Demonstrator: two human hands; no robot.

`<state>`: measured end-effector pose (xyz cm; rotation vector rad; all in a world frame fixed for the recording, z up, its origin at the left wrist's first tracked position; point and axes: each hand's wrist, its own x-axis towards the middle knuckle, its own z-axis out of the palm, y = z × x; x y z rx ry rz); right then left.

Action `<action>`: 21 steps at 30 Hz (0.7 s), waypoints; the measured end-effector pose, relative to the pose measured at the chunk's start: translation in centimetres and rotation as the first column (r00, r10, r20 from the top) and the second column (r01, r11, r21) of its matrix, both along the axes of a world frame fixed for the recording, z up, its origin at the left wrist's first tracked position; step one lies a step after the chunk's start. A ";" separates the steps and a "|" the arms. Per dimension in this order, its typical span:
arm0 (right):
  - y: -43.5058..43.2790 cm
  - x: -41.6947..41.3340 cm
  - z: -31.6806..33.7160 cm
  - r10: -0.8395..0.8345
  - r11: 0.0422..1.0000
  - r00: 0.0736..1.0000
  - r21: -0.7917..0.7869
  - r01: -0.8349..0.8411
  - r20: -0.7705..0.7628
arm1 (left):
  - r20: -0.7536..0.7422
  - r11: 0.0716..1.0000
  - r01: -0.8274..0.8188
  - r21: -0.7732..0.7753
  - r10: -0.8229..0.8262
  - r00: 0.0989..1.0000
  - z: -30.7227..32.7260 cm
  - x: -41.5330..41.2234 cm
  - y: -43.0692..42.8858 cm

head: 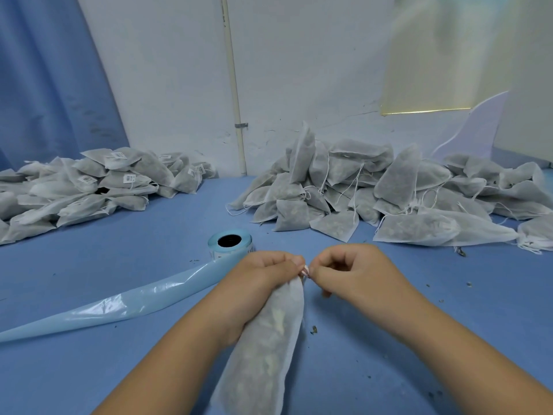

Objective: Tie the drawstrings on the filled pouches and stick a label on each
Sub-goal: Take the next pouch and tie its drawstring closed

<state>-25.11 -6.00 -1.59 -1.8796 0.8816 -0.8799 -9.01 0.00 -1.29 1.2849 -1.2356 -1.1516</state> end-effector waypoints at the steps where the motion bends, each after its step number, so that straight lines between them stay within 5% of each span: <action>1: 0.0 0.1 -0.1 -0.016 0.999 1.000 -0.038 0.017 0.025 | -0.039 1.000 -0.002 0.005 0.002 0.999 0.0 0.0 0.0; 9: 0.5 0.6 -0.6 -0.089 0.922 0.995 -0.381 0.069 -0.034 | -0.067 0.997 -0.072 -0.029 0.070 0.995 -0.1 -0.4 -0.3; 15: 0.4 0.5 -0.5 -0.087 0.945 0.994 -0.321 0.063 -0.061 | 0.073 0.989 -0.120 -0.084 0.126 0.989 -0.4 -0.1 -0.4; 21: 0.0 -0.4 0.6 -0.009 0.998 1.000 -0.066 0.011 0.024 | 0.169 0.995 -0.062 -0.075 0.074 0.983 -0.2 0.7 -0.4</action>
